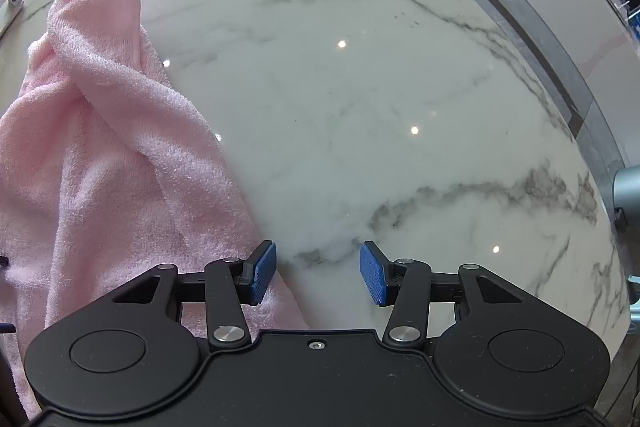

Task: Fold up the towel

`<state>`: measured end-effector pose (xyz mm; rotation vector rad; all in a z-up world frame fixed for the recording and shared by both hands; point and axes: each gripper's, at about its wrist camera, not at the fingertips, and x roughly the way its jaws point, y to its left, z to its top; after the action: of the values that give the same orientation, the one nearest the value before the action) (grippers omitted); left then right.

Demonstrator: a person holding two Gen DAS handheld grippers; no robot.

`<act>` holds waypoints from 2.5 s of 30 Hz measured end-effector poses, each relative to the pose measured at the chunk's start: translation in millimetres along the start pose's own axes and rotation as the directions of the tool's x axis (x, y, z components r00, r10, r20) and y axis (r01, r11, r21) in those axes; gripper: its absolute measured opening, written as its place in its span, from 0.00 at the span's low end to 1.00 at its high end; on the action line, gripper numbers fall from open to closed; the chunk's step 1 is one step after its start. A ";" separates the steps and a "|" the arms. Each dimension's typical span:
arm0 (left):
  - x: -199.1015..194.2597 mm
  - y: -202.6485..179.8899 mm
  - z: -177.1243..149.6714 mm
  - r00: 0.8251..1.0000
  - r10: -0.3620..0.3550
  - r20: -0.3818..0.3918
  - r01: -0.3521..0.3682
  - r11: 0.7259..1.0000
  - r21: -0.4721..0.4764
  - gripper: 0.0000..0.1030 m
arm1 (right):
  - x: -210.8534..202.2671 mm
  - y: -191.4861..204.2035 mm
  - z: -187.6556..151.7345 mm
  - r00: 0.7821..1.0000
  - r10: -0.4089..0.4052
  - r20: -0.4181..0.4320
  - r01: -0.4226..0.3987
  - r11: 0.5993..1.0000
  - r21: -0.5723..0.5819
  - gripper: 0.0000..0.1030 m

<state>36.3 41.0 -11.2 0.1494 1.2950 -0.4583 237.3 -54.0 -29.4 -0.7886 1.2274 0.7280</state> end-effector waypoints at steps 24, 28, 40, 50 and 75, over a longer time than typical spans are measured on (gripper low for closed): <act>-3.8 -1.6 -12.5 0.998 0.042 -0.036 -0.042 0.999 0.010 0.43 | -4.5 22.8 13.9 0.998 0.053 0.017 -0.053 0.998 -0.014 0.45; -4.1 -2.5 -13.5 0.998 0.044 -0.035 -0.044 0.999 0.012 0.43 | -1.1 5.1 18.4 1.000 0.002 0.014 -0.003 0.998 0.060 0.45; -5.6 -2.0 -16.9 0.998 0.050 -0.022 -0.050 0.999 0.008 0.43 | -13.6 -38.8 -1.1 0.993 -0.115 0.031 0.111 0.988 0.110 0.44; -25.0 5.2 -15.3 0.997 0.011 0.080 -0.008 0.999 -0.037 0.48 | -41.2 7.9 -24.4 0.994 0.006 0.107 0.032 0.935 -0.352 0.44; -0.1 -2.7 0.0 0.998 0.047 0.037 -0.047 0.999 0.004 0.52 | -15.1 79.4 -45.3 0.997 -0.006 -0.071 -0.069 0.176 -0.982 0.44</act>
<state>35.2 38.6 -10.7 0.1745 1.2520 -0.4219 144.8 -50.0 -31.5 -1.9007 0.6404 1.6234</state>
